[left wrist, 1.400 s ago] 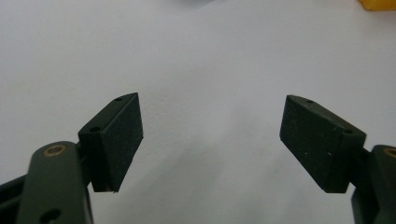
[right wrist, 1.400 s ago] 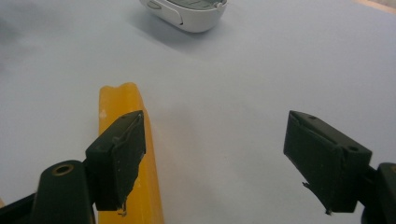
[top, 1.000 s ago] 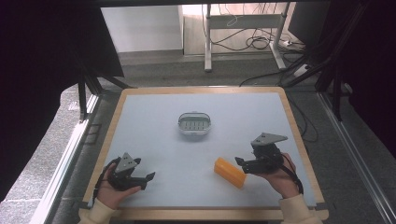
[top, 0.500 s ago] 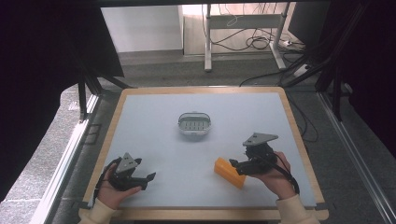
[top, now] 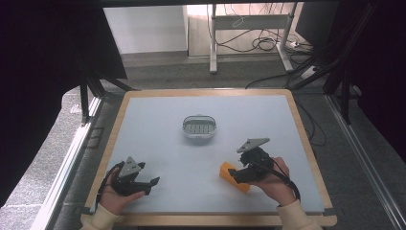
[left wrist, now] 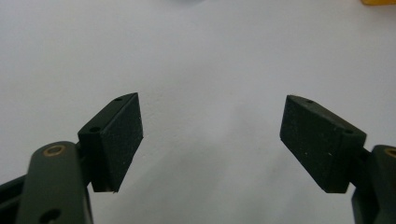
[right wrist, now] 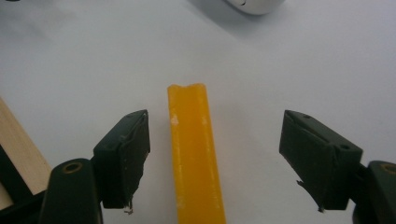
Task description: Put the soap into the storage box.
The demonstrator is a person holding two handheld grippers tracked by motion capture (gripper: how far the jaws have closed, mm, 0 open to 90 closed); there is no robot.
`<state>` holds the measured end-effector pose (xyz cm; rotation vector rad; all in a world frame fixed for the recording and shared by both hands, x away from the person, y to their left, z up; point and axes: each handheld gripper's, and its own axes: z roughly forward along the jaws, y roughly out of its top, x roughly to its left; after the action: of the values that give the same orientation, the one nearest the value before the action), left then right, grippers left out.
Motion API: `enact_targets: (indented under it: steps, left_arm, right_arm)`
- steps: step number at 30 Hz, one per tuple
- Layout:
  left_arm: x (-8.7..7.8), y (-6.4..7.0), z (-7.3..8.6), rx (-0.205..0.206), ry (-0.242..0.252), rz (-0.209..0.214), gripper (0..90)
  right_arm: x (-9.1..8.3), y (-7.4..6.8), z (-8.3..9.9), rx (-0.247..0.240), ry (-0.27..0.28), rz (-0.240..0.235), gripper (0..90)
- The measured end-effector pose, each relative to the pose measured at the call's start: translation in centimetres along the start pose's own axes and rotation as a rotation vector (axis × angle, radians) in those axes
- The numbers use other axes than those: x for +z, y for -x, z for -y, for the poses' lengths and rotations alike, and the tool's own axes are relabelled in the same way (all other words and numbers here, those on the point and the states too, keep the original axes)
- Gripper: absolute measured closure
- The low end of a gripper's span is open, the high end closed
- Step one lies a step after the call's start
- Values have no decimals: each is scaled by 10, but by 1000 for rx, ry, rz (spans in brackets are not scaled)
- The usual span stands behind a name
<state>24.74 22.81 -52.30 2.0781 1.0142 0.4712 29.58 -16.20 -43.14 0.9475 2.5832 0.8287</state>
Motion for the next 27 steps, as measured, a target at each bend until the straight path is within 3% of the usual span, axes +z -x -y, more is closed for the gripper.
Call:
enact_targets:
  steps: [10, 27]
  left_arm:
    - [0, 0, 0, 4, -4, 2, 209]
    - [0, 0, 0, 5, -7, 3, 209]
  right_arm:
    - [23, -8, -3, -42, -142, -4, 338]
    - [43, -6, 1, -31, -263, -56, 535]
